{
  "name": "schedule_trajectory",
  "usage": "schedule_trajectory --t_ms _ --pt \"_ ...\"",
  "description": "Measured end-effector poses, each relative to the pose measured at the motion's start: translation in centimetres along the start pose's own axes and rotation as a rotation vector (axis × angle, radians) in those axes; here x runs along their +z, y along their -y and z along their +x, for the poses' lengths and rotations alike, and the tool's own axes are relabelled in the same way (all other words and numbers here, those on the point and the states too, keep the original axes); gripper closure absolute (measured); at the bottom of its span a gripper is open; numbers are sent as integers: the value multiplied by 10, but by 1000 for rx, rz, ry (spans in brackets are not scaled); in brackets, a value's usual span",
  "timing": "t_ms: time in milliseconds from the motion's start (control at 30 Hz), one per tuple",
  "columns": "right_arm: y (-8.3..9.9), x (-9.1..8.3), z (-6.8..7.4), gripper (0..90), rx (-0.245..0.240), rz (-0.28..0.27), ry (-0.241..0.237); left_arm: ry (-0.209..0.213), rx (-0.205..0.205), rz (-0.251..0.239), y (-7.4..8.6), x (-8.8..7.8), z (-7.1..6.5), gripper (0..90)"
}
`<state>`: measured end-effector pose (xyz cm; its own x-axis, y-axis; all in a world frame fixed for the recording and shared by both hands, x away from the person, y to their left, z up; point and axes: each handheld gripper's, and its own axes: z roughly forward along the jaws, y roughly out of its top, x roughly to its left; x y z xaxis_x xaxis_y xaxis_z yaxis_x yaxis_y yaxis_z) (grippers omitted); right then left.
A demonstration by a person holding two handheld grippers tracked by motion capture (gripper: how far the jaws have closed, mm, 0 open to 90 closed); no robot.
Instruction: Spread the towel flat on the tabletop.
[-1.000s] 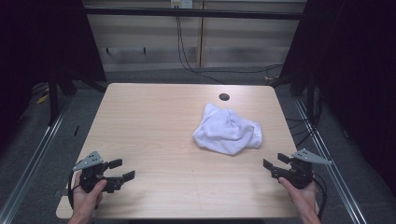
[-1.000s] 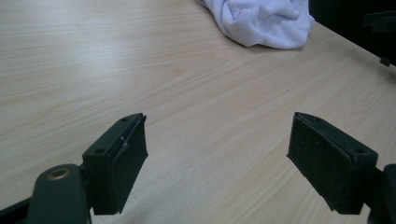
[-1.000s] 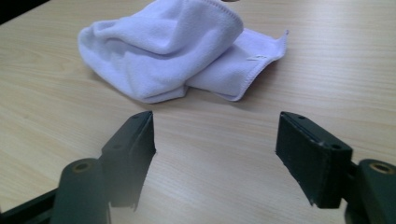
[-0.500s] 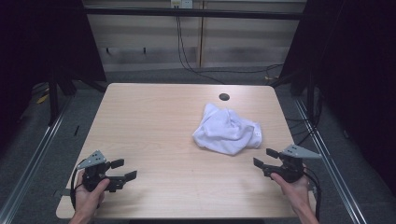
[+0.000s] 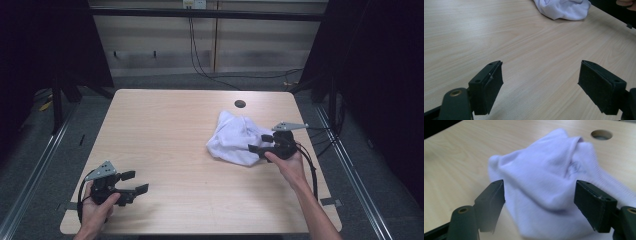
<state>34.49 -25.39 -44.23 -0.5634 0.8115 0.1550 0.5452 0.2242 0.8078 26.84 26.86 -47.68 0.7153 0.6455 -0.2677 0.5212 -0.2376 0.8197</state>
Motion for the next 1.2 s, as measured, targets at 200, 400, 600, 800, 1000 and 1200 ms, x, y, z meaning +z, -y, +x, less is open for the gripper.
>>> schedule_trajectory --t_ms 200,400,600,800,1000,1200 --pt "-16 17 -26 252 25 33 12 5 5 5 0 0 -1 193" --pt "-4 32 -42 245 52 114 26 -13 -1 10 1 1 0 195" --pt "10 60 -36 292 44 184 36 -7 8 13 0 1 -1 192" --pt "16 60 -29 606 16 155 61 -30 -25 21 0 3 1 209" --pt "22 54 -23 680 49 153 20 10 -22 20 -5 5 -7 260" --pt "30 49 -4 683 35 147 -13 24 20 21 -10 9 -16 385"
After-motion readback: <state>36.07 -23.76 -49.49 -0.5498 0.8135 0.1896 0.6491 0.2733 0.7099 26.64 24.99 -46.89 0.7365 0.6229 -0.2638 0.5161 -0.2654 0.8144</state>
